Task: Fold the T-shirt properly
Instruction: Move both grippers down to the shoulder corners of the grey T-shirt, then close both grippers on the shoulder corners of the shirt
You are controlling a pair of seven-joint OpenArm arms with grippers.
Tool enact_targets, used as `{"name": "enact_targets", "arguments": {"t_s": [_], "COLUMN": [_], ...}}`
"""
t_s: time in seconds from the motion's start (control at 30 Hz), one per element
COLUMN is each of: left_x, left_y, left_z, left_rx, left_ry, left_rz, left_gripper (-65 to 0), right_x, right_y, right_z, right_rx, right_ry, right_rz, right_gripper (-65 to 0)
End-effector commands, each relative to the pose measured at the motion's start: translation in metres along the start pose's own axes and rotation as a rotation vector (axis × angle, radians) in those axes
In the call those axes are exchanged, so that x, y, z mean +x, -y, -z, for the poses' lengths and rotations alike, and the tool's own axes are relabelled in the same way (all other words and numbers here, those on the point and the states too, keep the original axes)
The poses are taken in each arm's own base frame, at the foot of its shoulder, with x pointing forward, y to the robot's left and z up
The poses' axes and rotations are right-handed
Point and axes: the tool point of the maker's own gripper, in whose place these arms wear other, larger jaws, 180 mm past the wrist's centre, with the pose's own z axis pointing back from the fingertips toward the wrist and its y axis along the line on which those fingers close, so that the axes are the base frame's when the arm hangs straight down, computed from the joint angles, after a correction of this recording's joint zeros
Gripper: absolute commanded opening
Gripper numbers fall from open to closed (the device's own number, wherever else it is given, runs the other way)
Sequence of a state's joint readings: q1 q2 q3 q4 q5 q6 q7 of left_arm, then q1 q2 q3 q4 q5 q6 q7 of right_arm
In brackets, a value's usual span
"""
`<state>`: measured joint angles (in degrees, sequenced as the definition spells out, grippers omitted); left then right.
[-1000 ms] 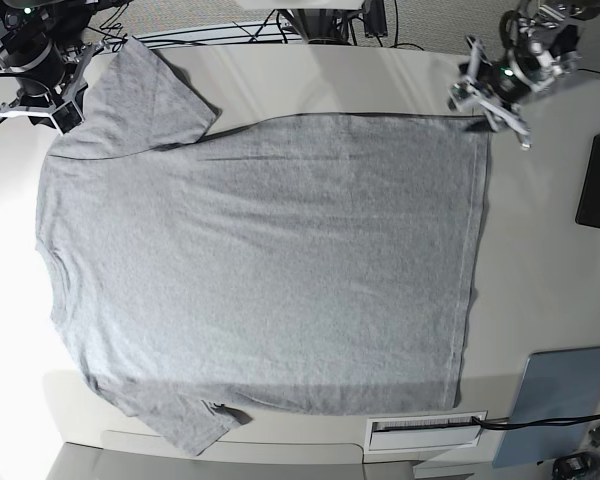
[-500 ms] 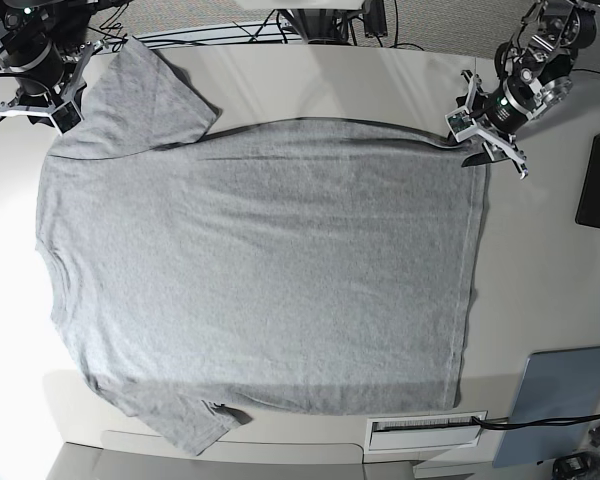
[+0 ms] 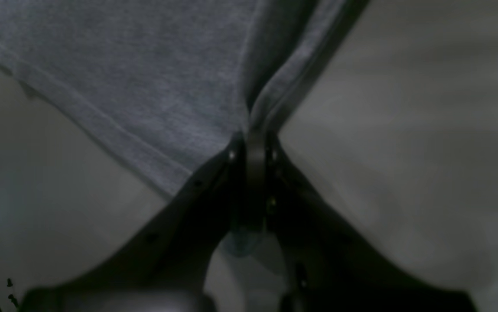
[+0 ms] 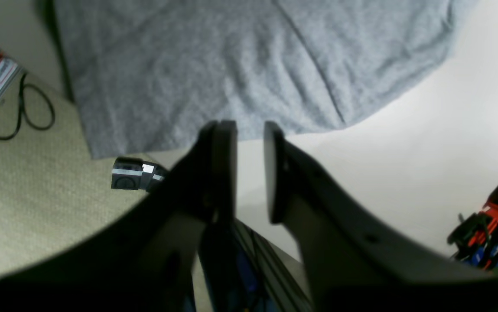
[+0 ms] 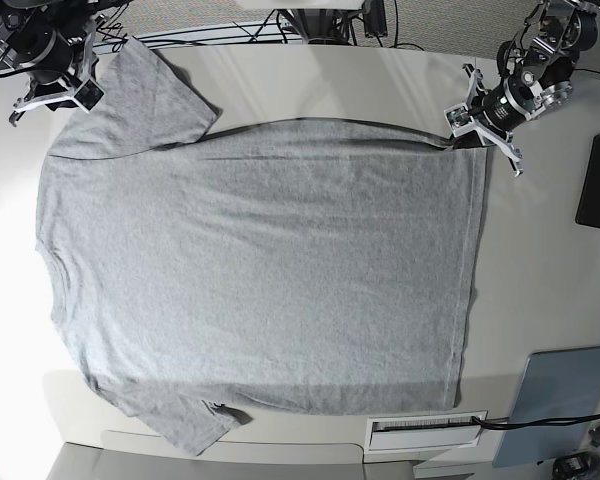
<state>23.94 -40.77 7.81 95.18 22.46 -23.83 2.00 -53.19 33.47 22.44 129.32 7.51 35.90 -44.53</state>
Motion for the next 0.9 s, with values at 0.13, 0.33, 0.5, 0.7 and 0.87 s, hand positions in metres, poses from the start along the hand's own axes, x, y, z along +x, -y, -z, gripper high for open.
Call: {"name": "enact_targets", "arguments": {"t_s": [0.13, 0.33, 0.5, 0.7, 0.87], "left_x": [-0.022, -0.022, -0.021, -0.019, -0.02], "left_y": [0.01, 0.01, 0.01, 0.011, 0.011], "left_z": [-0.003, -0.003, -0.003, -0.002, -0.002], "left_rx": [-0.045, -0.044, -0.045, -0.042, -0.041], "left_ry": [-0.093, -0.093, -0.091, -0.087, -0.088], "left_rz": [0.027, 0.027, 0.024, 0.02, 0.02], "left_gripper": [-65.0, -65.0, -65.0, -65.0, -65.0], "right_x": [0.009, 0.008, 0.0, -0.032, -0.038], "right_y": [0.013, 0.037, 0.048, 0.031, 0.024], "right_z": [-0.004, -0.006, 0.004, 0.031, 0.054], "right_rx": [-0.015, -0.057, -0.06, 0.019, 0.035], "right_ry": [0.027, -0.019, -0.028, -0.103, -0.144], "right_rz": [-0.075, -0.327, -0.432, -0.453, -0.521], "right_gripper": [-36.8, -36.9, -36.9, -36.9, -36.9]}}
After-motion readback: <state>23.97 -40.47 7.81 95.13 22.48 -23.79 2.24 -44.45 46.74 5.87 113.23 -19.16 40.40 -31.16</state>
